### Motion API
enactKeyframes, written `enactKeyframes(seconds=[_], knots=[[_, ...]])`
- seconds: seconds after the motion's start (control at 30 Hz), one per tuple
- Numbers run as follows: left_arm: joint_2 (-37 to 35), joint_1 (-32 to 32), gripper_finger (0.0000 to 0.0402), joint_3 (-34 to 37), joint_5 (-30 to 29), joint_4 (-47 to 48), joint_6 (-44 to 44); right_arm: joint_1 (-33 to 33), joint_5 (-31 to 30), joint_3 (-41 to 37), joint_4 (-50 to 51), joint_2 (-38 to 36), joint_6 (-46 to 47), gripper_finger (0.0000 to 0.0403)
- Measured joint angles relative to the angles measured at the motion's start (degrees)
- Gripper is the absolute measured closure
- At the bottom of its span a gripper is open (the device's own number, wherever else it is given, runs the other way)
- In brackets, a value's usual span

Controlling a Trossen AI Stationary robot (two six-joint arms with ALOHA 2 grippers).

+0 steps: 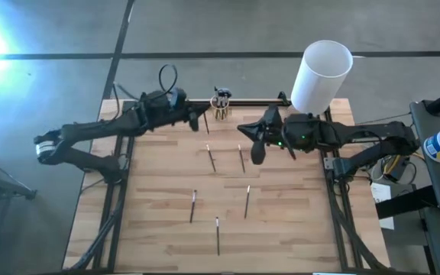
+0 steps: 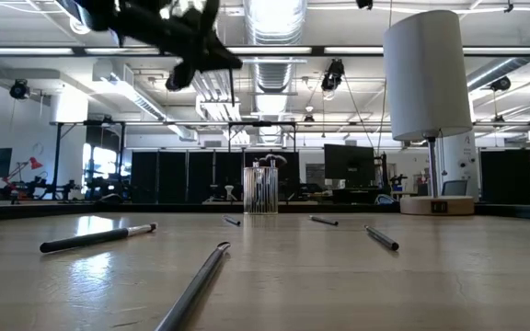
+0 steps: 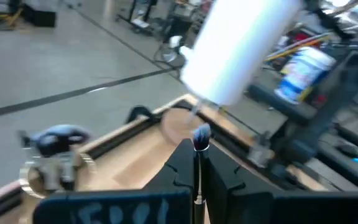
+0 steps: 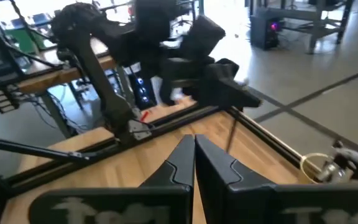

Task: Put items in baskets/containers
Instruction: Put the black eyeshadow brush into the yellow pen holder

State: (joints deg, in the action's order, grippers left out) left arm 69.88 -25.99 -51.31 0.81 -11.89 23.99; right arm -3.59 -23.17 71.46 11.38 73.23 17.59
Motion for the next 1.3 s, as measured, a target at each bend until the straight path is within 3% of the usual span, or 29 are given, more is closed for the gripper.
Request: enactKeyframes(seconds=[0.13,0.3,0.67,0.9,1.17,1.3], knots=[[6.97,-7.52,0.0393,-2.29,3.54,-3.55,-0.48,-1.14,-4.19,-1.28,0.04,-0.09,1.47,0.0394],[16.40,-13.28,0.0393,-9.00,4.31,-4.15,-3.50,-1.48,-5.26,-1.42,-0.37,1.29,1.92,0.0394],[33.28,-16.09,0.0393,-21.29,2.25,-4.26,-5.55,-1.56,-5.51,-1.42,-1.73,2.74,1.72,0.0394],[38.55,-16.11,0.0393,-22.36,1.12,-4.08,-4.91,-1.56,-5.44,-1.42,-1.20,2.74,1.39,0.0394],[39.85,-16.11,0.0392,-20.72,0.57,-4.19,-1.35,-1.54,-5.34,-1.42,-0.95,2.65,-0.69,0.0394],[39.42,-16.11,0.0365,-20.68,0.58,-2.75,0.48,-1.52,-5.34,-1.42,-0.94,2.65,-1.67,0.0394]])
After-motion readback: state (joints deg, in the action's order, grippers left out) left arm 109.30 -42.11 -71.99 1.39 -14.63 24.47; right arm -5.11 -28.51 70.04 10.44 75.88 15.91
